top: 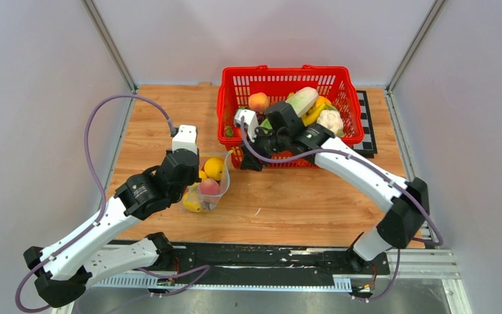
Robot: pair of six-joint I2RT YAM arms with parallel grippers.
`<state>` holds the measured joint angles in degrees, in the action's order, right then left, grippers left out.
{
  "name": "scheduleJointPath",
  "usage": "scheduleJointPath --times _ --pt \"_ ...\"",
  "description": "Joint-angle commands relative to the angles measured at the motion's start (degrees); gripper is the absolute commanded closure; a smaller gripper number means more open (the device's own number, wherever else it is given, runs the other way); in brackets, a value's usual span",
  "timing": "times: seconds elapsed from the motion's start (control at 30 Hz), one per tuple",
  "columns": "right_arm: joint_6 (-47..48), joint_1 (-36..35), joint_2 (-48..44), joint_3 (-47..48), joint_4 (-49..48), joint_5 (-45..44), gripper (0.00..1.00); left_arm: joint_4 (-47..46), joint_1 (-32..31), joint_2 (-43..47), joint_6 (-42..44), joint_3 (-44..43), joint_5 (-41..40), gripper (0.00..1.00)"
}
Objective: Place the food in the zip-top bag and seal the zipper
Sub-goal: Adjust the bin at the center of the board.
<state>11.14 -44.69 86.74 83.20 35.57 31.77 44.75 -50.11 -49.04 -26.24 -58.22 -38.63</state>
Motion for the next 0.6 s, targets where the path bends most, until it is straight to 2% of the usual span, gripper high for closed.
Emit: scheduleJointPath --times 0.0,0.27,0.47,0.57 --pt "1.32 -0.07 4.12 5.71 -0.81 -10.84 0.61 0.59 0.19 2.4 -0.68 -2.75 -3.17 1.0" --pt "1.17 0.03 14.18 14.96 -8.62 -15.61 0.61 1.82 0.21 3.84 -1.61 -2.03 -3.18 1.0" --pt "1.28 0.07 21.71 24.16 -6.42 -18.87 0.61 1.83 0.19 3.61 -1.82 -1.84 -2.5 1.0" --pt "1.41 0.47 23.42 25.49 -7.56 -21.25 0.58 1.41 0.19 3.52 -1.78 -1.65 -2.51 1.0"
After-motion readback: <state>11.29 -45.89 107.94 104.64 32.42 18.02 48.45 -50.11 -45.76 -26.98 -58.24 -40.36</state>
